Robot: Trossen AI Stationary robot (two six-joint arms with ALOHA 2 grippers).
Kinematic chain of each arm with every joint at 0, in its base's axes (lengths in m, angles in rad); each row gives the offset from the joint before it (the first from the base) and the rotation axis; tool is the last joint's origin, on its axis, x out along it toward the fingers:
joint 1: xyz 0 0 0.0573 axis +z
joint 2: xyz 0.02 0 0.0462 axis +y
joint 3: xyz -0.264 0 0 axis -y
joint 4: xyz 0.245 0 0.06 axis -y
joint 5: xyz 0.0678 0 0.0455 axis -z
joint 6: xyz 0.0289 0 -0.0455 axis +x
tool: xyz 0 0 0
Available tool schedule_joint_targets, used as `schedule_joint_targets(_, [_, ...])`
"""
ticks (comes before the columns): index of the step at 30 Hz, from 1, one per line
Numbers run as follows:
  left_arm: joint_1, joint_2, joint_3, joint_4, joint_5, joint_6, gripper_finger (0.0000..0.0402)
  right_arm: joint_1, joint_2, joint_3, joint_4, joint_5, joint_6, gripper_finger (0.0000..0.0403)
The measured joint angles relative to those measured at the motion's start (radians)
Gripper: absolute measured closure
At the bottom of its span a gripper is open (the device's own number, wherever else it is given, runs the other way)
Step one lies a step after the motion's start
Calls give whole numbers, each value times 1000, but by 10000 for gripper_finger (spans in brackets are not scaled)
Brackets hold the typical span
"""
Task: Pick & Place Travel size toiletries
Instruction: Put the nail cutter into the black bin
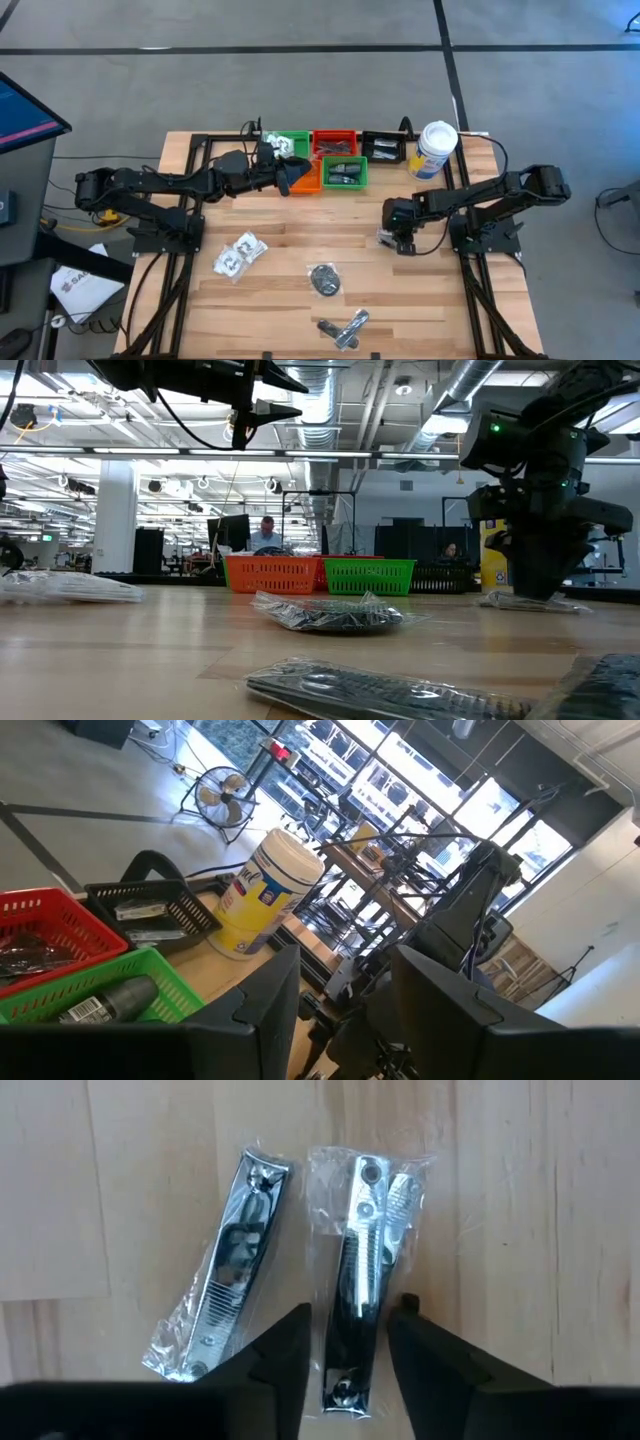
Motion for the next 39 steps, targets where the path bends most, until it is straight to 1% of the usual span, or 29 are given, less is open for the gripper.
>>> schedule_joint_targets(7, [0,0,0,0,0,0,247,0,0,0,-4,-3,10,356])
schedule_joint_targets(14, [0,0,0,0,9,-1,247,-2,1,21,-47,-13,18,356])
schedule_joint_targets(19, [0,0,0,0,10,-1,247,-2,2,65,-106,11,16,340])
schedule_joint_targets(23, [0,0,0,0,10,-1,247,-2,2,100,-142,13,-7,356])
schedule_joint_targets(26, [0,0,0,0,10,-1,247,-10,2,121,-169,13,-31,357])
schedule_joint_targets(33, [0,0,0,0,19,-1,247,-77,2,166,-196,13,-53,357])
schedule_joint_targets(39, [-3,0,0,0,20,-1,247,-158,2,225,-232,13,-133,357])
